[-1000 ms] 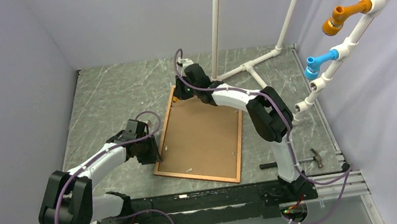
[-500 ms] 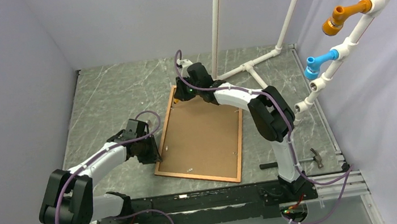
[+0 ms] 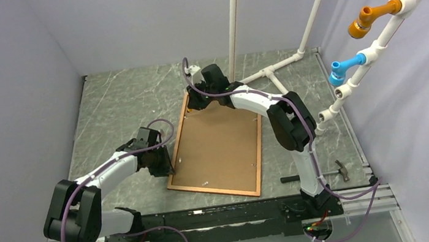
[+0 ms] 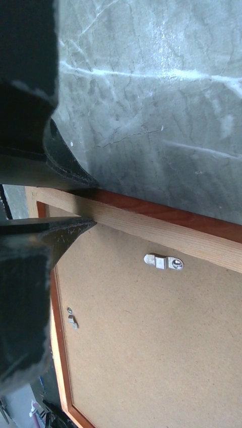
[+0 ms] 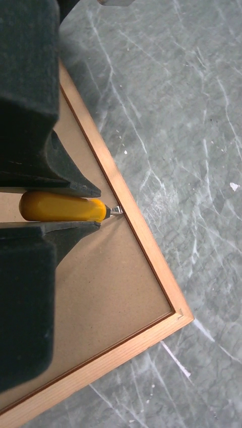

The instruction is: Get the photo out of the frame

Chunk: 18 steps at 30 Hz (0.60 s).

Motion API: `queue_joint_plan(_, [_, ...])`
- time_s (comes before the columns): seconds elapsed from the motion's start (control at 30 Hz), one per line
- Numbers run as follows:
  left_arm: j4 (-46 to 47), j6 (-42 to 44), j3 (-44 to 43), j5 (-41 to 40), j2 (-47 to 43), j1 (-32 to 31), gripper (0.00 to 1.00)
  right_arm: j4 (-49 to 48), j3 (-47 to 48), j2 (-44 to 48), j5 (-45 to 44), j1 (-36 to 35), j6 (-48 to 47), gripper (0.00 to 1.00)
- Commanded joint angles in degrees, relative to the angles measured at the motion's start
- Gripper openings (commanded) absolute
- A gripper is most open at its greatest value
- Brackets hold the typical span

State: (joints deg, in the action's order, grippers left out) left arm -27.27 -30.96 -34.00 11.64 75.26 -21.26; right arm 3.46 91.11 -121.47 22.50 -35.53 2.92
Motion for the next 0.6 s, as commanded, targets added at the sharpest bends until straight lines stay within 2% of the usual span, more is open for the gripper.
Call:
queue_joint_plan(0.0, [5.6,-1.0,3.4,-5.3,4.9,-0.8,0.2,17.0,1.4,-3.0,17.1,-3.9,-3.9,0.0])
queue_joint_plan(0.3, [5.1,-0.8,3.2,-5.7,4.6,-0.9,0.19,28.0,4.2,-2.7,19.2,-4.8,-10.3,0.0])
queue_joint_plan(0.37, [4.8,-0.7,3.2,-5.8,4.4,-0.8,0.19,29.0,5.0,-2.8,16.9,-5.0,-10.4,0.0])
queue_joint_plan(0.47, [4.2,-0.8,3.2,-5.8,3.3,-0.9,0.2,24.4,1.3,1.3,11.7,-5.1,-6.6,0.0])
queue_joint_plan(0.57, [3.7,-0.9,3.2,-5.2,1.4,-0.9,0.22,16.6,-6.0,11.9,0.9,-5.0,1.0,0.0])
